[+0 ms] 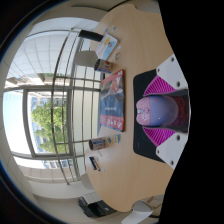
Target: Arrange mouse
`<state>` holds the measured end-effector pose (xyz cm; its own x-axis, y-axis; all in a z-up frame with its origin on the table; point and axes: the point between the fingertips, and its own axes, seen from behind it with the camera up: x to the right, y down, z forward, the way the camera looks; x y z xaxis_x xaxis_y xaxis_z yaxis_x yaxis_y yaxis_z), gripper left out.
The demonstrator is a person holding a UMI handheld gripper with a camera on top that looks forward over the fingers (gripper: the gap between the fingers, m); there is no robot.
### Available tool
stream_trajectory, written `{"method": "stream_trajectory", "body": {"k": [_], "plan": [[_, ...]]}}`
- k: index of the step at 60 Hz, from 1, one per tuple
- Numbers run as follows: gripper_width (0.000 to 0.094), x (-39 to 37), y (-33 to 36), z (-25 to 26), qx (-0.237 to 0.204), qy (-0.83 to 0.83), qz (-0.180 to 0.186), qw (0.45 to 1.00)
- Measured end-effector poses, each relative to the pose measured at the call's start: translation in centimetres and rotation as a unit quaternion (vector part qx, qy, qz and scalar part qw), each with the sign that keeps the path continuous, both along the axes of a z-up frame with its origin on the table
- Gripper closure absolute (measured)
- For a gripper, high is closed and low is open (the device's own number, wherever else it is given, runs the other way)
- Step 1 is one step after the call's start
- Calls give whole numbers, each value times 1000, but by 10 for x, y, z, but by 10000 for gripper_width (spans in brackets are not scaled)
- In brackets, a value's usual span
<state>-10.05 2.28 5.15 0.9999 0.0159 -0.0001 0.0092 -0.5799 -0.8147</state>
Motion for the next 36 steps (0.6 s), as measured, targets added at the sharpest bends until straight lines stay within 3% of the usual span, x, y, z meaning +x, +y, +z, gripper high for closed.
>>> {"method": "stream_trajectory", "body": {"k": [14, 20, 36], "plan": [[350, -11, -20, -62, -62, 0, -18, 998], [82, -10, -28, -43, -52, -16, -12, 998], [90, -18, -103, 52, -15, -26, -21, 999]]}}
